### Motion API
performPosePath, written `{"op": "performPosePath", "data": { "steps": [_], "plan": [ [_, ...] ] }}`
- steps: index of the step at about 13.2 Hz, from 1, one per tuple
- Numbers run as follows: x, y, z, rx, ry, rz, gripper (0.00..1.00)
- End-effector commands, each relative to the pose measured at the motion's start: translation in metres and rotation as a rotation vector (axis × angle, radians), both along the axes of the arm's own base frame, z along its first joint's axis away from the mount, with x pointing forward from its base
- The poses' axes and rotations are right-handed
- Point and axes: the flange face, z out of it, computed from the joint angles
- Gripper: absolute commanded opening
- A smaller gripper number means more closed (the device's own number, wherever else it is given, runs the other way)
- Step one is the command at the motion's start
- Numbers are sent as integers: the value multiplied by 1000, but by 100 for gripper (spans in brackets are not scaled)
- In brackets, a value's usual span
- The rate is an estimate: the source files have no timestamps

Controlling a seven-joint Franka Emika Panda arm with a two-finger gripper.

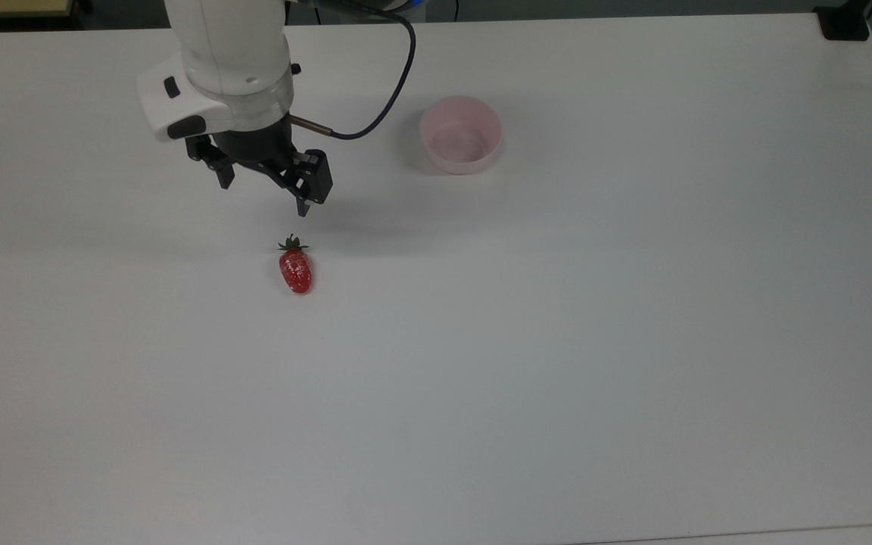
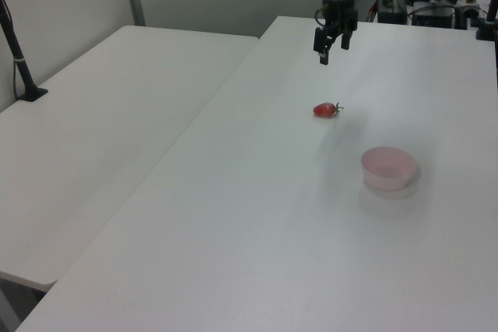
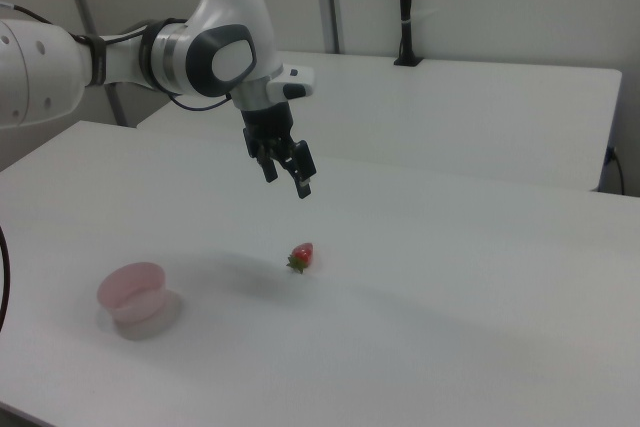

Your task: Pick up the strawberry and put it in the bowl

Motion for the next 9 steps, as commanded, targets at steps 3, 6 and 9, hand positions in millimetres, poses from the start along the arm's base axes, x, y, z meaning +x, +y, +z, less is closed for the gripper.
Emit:
{"op": "performPosePath", "data": {
  "steps": [3, 6, 9],
  "plan": [
    [-5, -3, 9, -4, -7, -23, 100],
    [-4, -6, 9, -5, -12, -27, 100],
    [-4, -6, 9, -5, -12, -27, 100]
  ]
}}
